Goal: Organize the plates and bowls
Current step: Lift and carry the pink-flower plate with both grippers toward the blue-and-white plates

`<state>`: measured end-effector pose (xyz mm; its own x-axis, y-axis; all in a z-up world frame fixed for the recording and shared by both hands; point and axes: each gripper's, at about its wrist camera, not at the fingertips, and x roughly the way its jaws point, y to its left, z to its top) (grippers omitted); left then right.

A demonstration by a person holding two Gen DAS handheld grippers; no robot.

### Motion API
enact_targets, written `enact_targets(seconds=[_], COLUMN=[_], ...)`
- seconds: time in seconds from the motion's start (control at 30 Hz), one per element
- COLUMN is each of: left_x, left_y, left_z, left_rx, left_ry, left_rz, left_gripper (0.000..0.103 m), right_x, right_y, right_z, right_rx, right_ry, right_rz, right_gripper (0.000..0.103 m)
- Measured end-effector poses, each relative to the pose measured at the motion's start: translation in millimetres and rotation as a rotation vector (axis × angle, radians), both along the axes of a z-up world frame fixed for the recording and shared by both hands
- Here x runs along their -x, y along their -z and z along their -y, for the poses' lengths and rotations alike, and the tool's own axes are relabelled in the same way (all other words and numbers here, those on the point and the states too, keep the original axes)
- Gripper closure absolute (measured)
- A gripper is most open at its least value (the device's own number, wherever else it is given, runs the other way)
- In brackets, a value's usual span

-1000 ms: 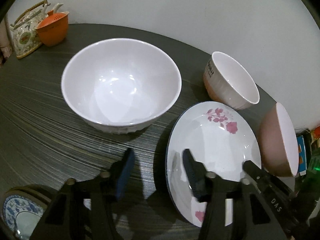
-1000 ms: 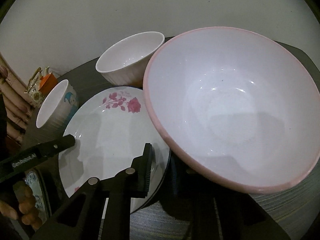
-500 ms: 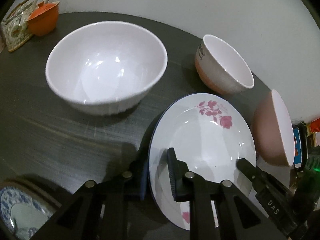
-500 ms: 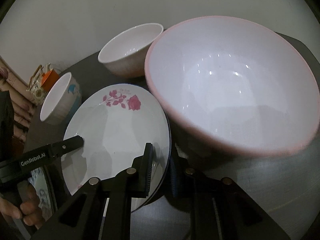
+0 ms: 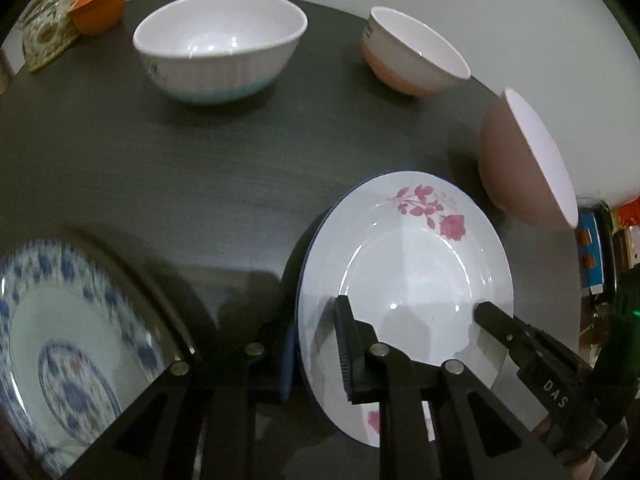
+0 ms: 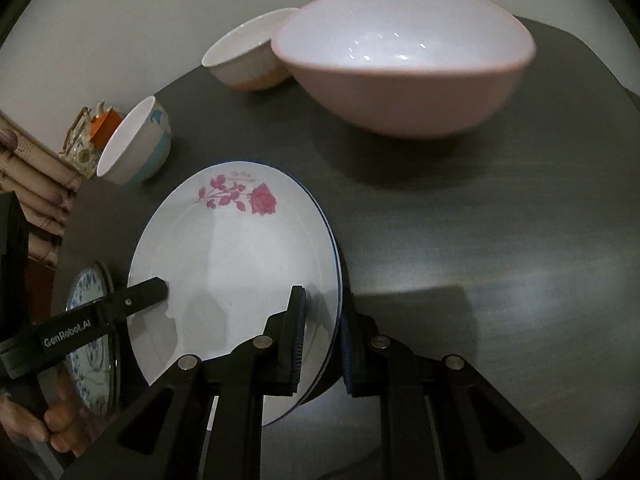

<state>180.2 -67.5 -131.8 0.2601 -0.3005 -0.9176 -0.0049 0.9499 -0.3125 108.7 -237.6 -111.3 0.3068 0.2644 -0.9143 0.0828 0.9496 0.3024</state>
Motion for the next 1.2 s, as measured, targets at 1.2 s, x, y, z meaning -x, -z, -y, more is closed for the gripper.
enact_targets(seconds=[1.2], left_x=[7.0], left_y=[13.0], left_z=[-4.5], left_rx=[0.013], left_ry=[0.02], left_rz=[-0.06], left_gripper=[0.082], right_x=[66.7], right_y=[-3.9], right_z=[12.5], right_rx=[-0.065], right_ry=[-0.042], right_rz=[-0.101], right_gripper=[0.086])
